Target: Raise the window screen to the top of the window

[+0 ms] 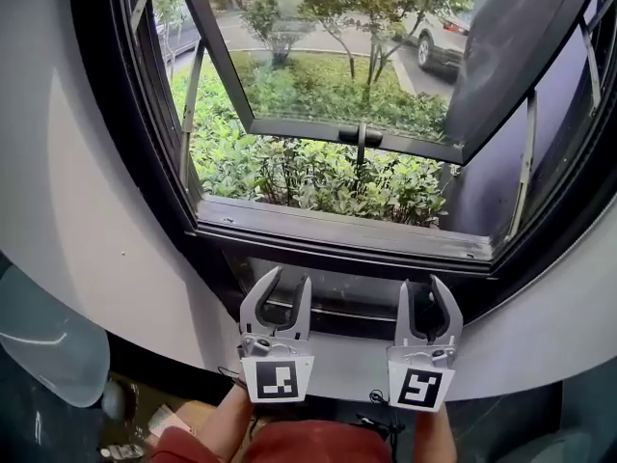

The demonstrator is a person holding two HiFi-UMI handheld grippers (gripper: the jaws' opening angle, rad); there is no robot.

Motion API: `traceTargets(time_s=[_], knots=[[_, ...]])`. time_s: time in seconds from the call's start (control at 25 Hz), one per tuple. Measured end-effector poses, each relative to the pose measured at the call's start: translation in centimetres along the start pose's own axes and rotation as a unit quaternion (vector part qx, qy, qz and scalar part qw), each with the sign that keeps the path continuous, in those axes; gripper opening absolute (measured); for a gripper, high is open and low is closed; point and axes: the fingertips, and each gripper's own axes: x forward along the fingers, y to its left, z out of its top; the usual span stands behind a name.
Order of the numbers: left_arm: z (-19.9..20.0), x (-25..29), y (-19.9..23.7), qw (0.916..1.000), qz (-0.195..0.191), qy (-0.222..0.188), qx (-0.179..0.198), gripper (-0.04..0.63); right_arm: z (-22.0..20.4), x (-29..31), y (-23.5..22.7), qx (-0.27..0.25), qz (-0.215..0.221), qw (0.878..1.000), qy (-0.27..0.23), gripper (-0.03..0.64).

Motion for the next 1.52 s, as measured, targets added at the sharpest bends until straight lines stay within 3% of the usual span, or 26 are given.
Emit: traceTargets(time_s=[0.16,0.36,0.6,0.96,1.16,1.36,1.52], knots=[[-3.1,-1.5,-0.9,0.9985,0.006,0.027,-0.047,0.13,-2.5,-1.6,2.2,0.046,0.01,0.999,0.027,0.153],[-4.4,-2.6,-1.0,0.9988,0.011,0.04,-0.028,0.13,-4.4,-2.6,3.3,0.062,0.02,0.997,0.047,0.153],[-4.9,-2.9,-0.8,0.9982,0.02,0.043,-0.036,0.13,-5.1,-3.0,3.8,0.07,0.023,0.996,0.056,0.153],[-4.5,-2.8,-1.9,0.9984,0.002,0.039,-0.042,0.127,-4.5,-2.9,4.5,0.062,0.048,0.996,0.052,0.149],[-4.4,-2.9,-2.3,0.9984,-0.005,0.038,-0.042,0.086,-3.9,-2.8,4.8,0.058,0.056,0.996,0.047,0.114],[-4.5,-3.0,-2.6,0.9988,-0.002,0.032,-0.037,0.055,-4.6,-3.2,5.1,0.058,0.06,0.995,0.058,0.018],[-4.9,-3.3,-2.5,0.9985,-0.001,0.04,-0.038,0.006,-4.4,-3.2,5.3,0.061,0.06,0.995,0.055,0.009]])
